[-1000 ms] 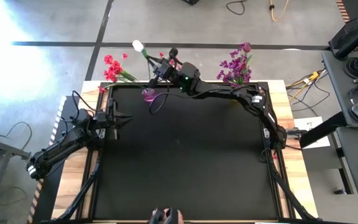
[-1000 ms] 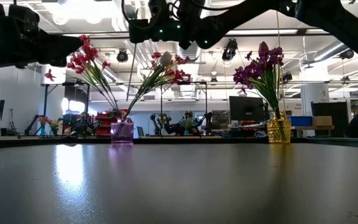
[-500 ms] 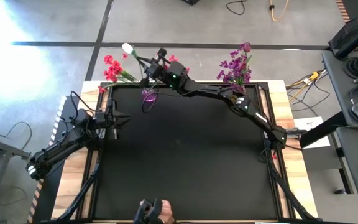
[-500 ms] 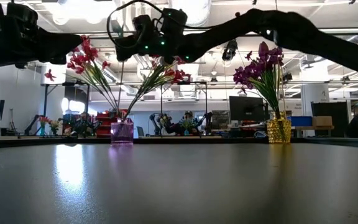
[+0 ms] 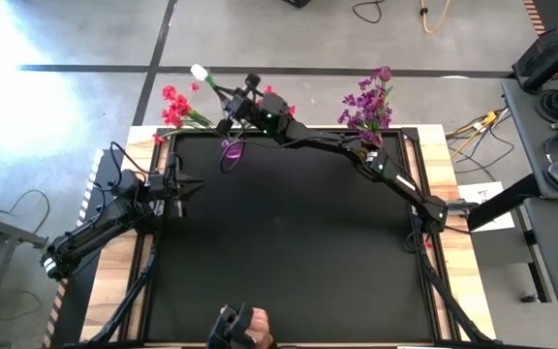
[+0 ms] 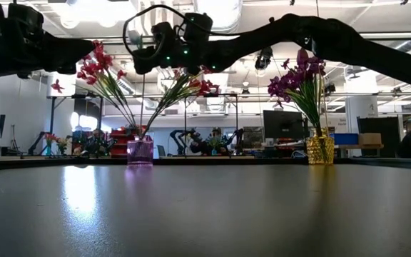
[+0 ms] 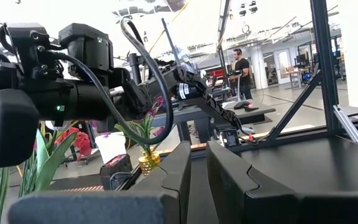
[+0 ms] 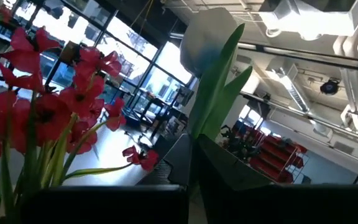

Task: Sort flowers into vase by color
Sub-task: Put the white tulip into the purple vase

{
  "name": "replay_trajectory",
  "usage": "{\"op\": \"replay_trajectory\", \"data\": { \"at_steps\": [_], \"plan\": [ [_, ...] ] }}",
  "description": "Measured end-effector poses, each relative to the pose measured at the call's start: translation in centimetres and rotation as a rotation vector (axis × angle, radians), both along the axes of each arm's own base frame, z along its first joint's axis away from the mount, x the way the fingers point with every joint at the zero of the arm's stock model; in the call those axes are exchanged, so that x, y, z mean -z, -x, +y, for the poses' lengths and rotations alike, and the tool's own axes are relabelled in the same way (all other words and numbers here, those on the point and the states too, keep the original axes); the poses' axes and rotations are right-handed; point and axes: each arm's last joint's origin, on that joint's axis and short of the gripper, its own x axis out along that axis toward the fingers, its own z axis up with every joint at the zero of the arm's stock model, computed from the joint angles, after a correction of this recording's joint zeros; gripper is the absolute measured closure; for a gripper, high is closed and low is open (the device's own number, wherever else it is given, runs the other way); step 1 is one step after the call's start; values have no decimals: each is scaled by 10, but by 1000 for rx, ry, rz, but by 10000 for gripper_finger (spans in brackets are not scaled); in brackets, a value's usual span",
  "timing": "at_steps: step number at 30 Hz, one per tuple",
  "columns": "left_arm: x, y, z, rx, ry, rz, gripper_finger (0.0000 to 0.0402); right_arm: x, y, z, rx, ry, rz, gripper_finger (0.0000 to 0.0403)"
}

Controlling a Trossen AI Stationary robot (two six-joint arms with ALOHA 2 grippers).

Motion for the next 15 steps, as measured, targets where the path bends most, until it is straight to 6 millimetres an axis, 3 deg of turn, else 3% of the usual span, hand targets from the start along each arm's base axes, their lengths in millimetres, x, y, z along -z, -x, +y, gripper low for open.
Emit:
{"op": "replay_trajectory", "data": {
  "at_steps": [15],
  "plan": [
    [0, 0, 0, 0, 0, 0, 366, 11, -5, 4, 42, -114, 66, 390]
  ]
}}
